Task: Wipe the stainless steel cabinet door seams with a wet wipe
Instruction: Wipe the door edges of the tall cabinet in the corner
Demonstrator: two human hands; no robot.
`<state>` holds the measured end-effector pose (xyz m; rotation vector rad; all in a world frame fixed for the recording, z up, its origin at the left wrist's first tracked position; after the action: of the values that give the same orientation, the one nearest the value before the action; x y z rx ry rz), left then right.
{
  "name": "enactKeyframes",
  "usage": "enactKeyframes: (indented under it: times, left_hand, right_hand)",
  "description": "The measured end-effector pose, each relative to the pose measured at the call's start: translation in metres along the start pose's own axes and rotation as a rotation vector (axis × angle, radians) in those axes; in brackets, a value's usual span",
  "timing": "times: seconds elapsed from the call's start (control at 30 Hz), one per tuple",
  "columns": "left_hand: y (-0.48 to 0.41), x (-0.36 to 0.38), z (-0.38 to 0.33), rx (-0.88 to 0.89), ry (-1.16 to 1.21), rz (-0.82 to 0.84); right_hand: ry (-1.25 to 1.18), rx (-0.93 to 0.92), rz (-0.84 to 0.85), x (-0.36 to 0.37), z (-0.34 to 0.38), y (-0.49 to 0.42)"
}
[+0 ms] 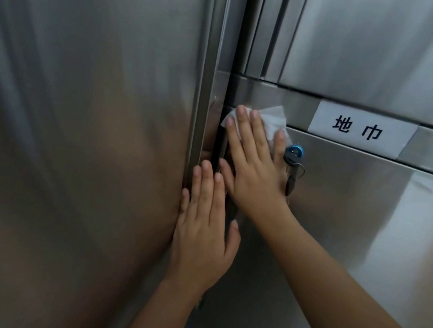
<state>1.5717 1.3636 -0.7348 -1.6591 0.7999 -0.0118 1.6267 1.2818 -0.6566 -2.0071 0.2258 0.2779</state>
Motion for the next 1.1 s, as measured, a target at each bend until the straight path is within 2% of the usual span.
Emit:
enactKeyframes:
  times: [0.17, 0.37, 0.43, 0.6, 0.7, 0.87, 0.97, 1.1]
  left_hand:
    - [0.014, 0.004, -0.001, -0.013, 0.004, -0.002]
    - [0.047, 0.017, 0.001, -0.065, -0.026, 0.035]
    - [0.056, 0.024, 0.0, -0.057, -0.05, 0.05]
    - [0.073, 0.041, 0.005, -0.042, -0.052, 0.108]
    - [0.081, 0.05, 0.01, -0.036, -0.08, 0.155]
    - [0.09, 0.057, 0.016, -0.063, -0.119, 0.223]
    - [0.095, 0.059, 0.019, -0.106, -0.147, 0.267]
    - [0.098, 0.061, 0.022, -0.11, -0.137, 0.27]
  right_hand:
    - [0.09, -0.053, 0.091, 0.004, 0.001, 0.02]
    - [0.115, -0.21, 0.197, 0.003, 0.006, 0.056]
    - [0.139, -0.233, 0.179, 0.004, 0.005, 0.049]
    - [0.187, -0.131, 0.055, 0.005, -0.001, 0.007]
    - [0.205, -0.146, 0.077, 0.01, -0.001, 0.015]
    - [0.273, -0.28, 0.188, 0.015, 0.01, 0.065]
    - [0.274, -0.306, 0.181, 0.012, 0.012, 0.059]
    - [0.107, -0.138, 0.064, 0.01, 0.003, 0.014]
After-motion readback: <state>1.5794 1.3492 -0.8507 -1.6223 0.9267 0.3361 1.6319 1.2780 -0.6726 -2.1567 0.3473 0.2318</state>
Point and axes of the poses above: each hand's wrist, its own y-axis away from the middle knuckle, its own x-axis out of the palm, z = x × y, the point moved 3 cm from there along -y, towards the middle knuckle, and after that the axes turned 4 degrees about -z, right-handed, at the moved point
